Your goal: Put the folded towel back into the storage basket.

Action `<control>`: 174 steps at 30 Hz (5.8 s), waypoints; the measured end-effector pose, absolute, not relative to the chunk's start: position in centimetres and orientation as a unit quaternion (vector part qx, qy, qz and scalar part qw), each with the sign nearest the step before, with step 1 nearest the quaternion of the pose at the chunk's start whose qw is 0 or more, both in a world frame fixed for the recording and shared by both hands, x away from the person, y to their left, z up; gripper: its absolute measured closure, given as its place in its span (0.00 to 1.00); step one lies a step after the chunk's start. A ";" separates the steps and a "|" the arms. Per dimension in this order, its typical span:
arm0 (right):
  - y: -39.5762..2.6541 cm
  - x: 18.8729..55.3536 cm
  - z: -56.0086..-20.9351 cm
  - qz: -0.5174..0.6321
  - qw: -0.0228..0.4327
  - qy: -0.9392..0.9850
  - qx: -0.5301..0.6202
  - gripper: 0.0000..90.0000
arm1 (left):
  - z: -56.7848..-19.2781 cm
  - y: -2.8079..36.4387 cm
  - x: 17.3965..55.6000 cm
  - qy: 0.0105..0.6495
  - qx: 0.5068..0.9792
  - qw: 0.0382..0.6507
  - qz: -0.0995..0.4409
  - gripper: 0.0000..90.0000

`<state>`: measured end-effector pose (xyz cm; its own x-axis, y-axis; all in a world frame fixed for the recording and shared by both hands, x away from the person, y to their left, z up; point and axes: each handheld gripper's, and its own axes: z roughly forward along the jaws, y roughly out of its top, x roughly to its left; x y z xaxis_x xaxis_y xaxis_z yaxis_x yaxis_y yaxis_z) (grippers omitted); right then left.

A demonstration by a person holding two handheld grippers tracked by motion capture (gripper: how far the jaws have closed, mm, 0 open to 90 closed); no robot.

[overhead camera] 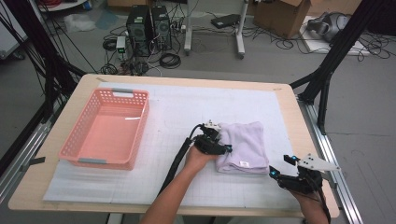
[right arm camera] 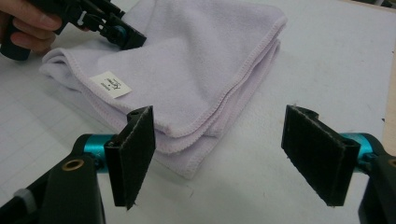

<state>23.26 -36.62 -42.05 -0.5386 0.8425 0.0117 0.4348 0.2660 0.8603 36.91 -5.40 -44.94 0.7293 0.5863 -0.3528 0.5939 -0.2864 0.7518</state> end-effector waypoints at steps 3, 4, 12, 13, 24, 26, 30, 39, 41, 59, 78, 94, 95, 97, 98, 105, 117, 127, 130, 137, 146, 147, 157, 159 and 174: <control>-36.6 23.3 -42.1 0.435 0.232 0.762 0.421 0.28 | -44.8 -5.2 36.9 0.368 0.797 0.479 -0.010 0.77; -36.6 23.3 -42.1 0.435 0.232 0.762 0.420 0.28 | -44.7 -5.1 36.9 0.364 0.799 0.478 -0.008 0.79; -36.7 23.2 -42.1 0.436 0.232 0.762 0.420 0.28 | -44.2 -4.0 36.3 0.331 0.791 0.514 0.010 0.83; -36.7 23.2 -42.0 0.436 0.232 0.761 0.420 0.28 | -44.1 -3.8 36.2 0.326 0.790 0.519 0.016 0.83; -36.8 23.1 -41.9 0.440 0.240 0.754 0.424 0.25 | -42.5 -0.6 35.2 0.291 0.787 0.541 0.053 0.84; -36.7 23.1 -41.9 0.439 0.239 0.755 0.424 0.25 | -42.0 0.4 35.0 0.287 0.784 0.547 0.060 0.84; -36.7 23.2 -41.9 0.439 0.238 0.757 0.422 0.25 | -41.2 2.0 34.8 0.279 0.782 0.553 0.073 0.84; -36.5 23.2 -42.0 0.439 0.235 0.758 0.421 0.25 | -39.5 4.6 34.6 0.263 0.773 0.570 0.088 0.84; -36.4 23.3 -42.0 0.438 0.235 0.760 0.419 0.25 | -38.7 5.5 34.5 0.260 0.767 0.579 0.091 0.84; -36.3 23.4 -41.9 0.440 0.234 0.758 0.420 0.25 | -34.4 11.4 34.1 0.249 0.751 0.599 0.124 0.85; -36.2 23.5 -41.8 0.445 0.234 0.756 0.419 0.25 | -30.8 18.5 33.5 0.243 0.731 0.620 0.149 0.85; -36.2 23.6 -41.7 0.450 0.233 0.751 0.424 0.25 | -28.1 25.2 33.0 0.249 0.711 0.634 0.171 0.85; -36.1 23.7 -41.7 0.450 0.233 0.751 0.424 0.25 | -28.0 25.6 32.9 0.249 0.710 0.636 0.172 0.85; -36.0 23.8 -41.7 0.450 0.232 0.752 0.422 0.25 | -27.8 26.4 32.9 0.255 0.708 0.635 0.172 0.85; -35.9 23.8 -41.7 0.448 0.231 0.752 0.424 0.25 | -27.6 26.9 32.9 0.257 0.709 0.633 0.175 0.85; -35.8 23.9 -41.8 0.446 0.232 0.754 0.423 0.25 | -27.5 29.7 32.6 0.267 0.700 0.636 0.183 0.85; -34.9 24.7 -41.7 0.435 0.230 0.760 0.425 0.25 | -28.2 33.3 32.9 0.285 0.691 0.639 0.182 0.85; -34.3 25.1 -41.4 0.432 0.230 0.764 0.421 0.25 | -28.5 34.9 32.3 0.282 0.690 0.637 0.195 0.85; -34.1 25.1 -41.4 0.431 0.230 0.765 0.419 0.25 | -28.9 35.2 32.2 0.278 0.693 0.637 0.191 0.85; -33.8 25.2 -41.2 0.426 0.229 0.770 0.415 0.25 | -29.8 35.8 32.0 0.276 0.700 0.633 0.184 0.85; -33.6 25.1 -41.1 0.426 0.227 0.771 0.415 0.25 | -31.2 36.2 32.1 0.274 0.709 0.628 0.168 0.84; -33.5 25.1 -41.1 0.426 0.228 0.771 0.414 0.25 | -31.4 36.2 32.1 0.274 0.710 0.627 0.167 0.84; -33.5 25.1 -41.1 0.427 0.225 0.773 0.411 0.25 | -32.9 34.2 32.8 0.255 0.727 0.623 0.136 0.84; -33.5 25.0 -41.2 0.427 0.224 0.773 0.411 0.25 | -33.2 33.9 33.3 0.260 0.730 0.618 0.133 0.84; -33.6 24.9 -41.4 0.417 0.227 0.780 0.409 0.25 | -36.1 33.3 35.5 0.297 0.737 0.594 0.126 0.84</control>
